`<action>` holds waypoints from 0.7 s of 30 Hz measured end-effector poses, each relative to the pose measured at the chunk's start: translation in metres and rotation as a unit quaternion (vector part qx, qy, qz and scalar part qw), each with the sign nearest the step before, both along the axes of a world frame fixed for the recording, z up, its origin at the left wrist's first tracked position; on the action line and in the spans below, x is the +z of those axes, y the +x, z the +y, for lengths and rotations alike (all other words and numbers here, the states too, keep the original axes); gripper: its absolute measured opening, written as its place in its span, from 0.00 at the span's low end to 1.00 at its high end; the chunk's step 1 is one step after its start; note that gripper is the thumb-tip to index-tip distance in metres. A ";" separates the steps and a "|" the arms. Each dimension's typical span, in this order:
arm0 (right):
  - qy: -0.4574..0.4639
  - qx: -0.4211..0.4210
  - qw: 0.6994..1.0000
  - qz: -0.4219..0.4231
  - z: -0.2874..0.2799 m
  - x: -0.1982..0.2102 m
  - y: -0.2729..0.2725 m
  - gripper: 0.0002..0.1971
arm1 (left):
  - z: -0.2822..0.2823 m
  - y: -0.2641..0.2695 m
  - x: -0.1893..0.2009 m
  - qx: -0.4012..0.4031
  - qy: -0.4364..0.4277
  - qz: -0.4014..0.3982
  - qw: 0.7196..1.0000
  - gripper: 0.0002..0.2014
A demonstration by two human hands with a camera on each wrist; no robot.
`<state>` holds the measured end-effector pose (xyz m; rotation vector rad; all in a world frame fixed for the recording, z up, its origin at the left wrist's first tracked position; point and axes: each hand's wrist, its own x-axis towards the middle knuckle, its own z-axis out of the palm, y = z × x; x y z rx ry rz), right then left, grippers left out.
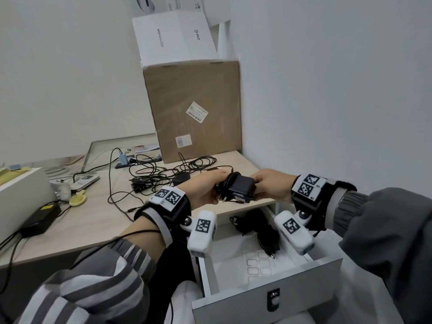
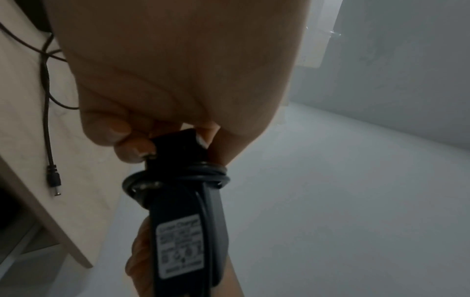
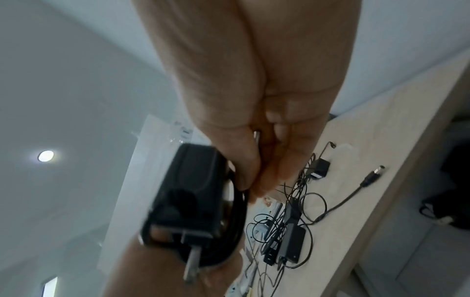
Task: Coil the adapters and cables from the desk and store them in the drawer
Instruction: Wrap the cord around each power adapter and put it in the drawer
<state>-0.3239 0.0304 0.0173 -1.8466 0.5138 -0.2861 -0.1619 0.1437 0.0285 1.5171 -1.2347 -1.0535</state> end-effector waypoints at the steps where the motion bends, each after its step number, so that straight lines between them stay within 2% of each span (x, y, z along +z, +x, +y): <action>1: 0.042 0.014 0.999 -0.005 -0.001 -0.002 -0.002 0.13 | 0.000 0.002 -0.001 -0.011 0.007 -0.011 1.000 0.10; 5: 0.163 0.018 0.986 -0.017 0.002 -0.003 -0.006 0.12 | 0.001 0.001 -0.001 0.006 0.015 -0.083 0.996 0.08; 7: 0.206 0.004 0.978 -0.034 0.008 -0.004 -0.007 0.15 | -0.001 0.000 -0.001 0.027 0.004 -0.125 0.992 0.09; 9: 0.189 0.001 0.981 -0.038 0.014 -0.005 -0.005 0.17 | -0.005 -0.002 -0.003 0.050 -0.008 -0.160 0.986 0.11; 12: 0.130 -0.024 0.990 -0.050 0.018 -0.007 -0.001 0.11 | -0.013 -0.007 -0.009 0.106 -0.014 -0.153 0.982 0.12; 16: 0.128 -0.087 0.982 -0.109 0.013 -0.015 0.004 0.09 | -0.021 -0.008 -0.022 0.170 -0.051 -0.042 0.983 0.15; 18: 0.141 -0.108 0.975 -0.136 0.012 -0.021 0.003 0.10 | -0.021 -0.009 -0.027 0.196 -0.050 0.065 0.977 0.13; 21: 0.182 -0.118 0.961 -0.170 0.013 -0.025 0.001 0.16 | -0.019 -0.009 -0.030 0.214 -0.034 0.248 0.944 0.15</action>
